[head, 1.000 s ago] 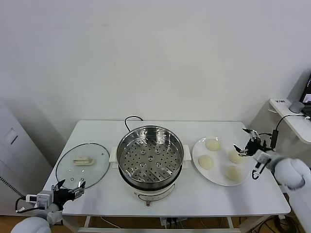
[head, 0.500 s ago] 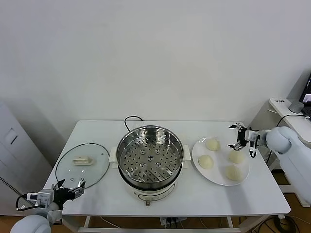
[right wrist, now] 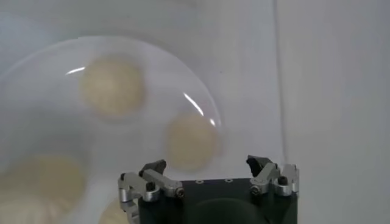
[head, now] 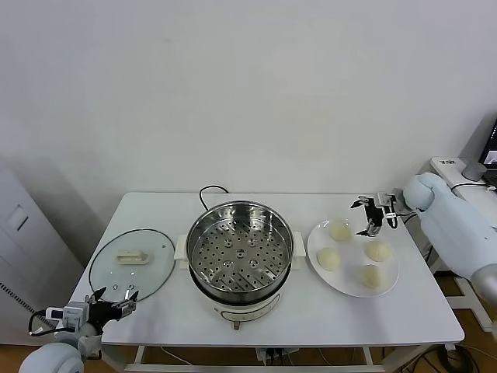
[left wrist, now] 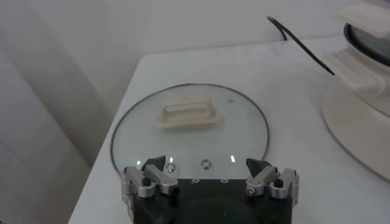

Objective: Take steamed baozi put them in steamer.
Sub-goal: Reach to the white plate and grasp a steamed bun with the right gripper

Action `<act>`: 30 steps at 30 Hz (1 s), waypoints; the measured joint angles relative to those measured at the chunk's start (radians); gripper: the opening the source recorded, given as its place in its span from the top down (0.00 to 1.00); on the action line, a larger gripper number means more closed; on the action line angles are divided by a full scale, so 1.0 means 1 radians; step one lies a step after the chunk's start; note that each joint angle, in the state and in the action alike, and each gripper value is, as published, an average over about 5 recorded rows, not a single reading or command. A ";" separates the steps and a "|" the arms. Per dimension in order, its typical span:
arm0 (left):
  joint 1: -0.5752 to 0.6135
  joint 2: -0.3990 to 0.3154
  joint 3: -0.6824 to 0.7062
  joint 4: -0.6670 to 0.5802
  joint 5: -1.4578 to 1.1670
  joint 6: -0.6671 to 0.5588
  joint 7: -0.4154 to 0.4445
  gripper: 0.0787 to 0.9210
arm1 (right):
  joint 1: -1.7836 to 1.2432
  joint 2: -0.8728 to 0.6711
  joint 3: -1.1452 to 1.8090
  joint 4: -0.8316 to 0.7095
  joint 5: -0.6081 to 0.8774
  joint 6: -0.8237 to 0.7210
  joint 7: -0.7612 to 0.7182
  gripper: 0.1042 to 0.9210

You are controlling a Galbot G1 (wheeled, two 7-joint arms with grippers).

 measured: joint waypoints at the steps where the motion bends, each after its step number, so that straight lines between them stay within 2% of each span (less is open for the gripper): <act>1: 0.000 0.001 0.000 0.000 0.000 0.000 0.000 0.12 | 0.004 0.010 -0.001 -0.015 -0.009 0.008 0.000 0.12; 20: -0.002 -0.004 -0.004 -0.015 -0.002 0.002 -0.002 0.12 | 0.025 0.150 0.035 -0.200 -0.158 0.063 0.062 0.13; 23: -0.002 -0.004 -0.004 -0.016 -0.004 0.000 -0.002 0.12 | 0.025 0.162 0.043 -0.218 -0.170 0.063 0.065 0.17; 30: 0.002 -0.003 -0.004 -0.020 -0.010 -0.003 -0.002 0.12 | 0.025 0.179 0.056 -0.247 -0.188 0.054 0.059 0.36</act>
